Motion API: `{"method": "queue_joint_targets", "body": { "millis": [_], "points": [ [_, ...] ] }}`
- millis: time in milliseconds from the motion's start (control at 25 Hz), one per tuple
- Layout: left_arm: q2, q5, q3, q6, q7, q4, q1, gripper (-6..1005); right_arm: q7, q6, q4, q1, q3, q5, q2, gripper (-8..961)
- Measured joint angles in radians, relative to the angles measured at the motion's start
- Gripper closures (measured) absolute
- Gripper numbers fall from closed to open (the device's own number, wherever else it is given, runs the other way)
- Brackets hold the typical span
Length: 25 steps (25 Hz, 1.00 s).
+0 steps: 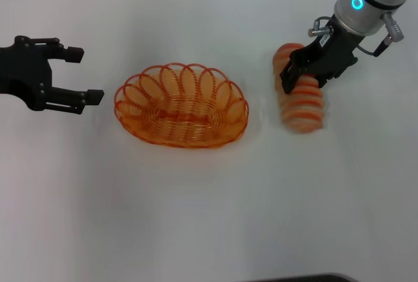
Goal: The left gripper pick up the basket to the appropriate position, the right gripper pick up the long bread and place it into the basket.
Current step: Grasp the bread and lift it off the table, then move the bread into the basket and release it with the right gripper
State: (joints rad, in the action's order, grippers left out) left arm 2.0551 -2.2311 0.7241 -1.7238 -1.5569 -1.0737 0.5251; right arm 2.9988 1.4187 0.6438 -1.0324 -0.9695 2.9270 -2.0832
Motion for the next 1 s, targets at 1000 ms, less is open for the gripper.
{"method": "queue_joint_targets", "body": {
  "millis": [1000],
  "points": [
    [0.005,-0.001,-0.001,0.019,-0.006,0.001,-0.002,108,-0.217,0.07,0.234,0.048,0.007,-0.096,0.003,455]
  ]
}}
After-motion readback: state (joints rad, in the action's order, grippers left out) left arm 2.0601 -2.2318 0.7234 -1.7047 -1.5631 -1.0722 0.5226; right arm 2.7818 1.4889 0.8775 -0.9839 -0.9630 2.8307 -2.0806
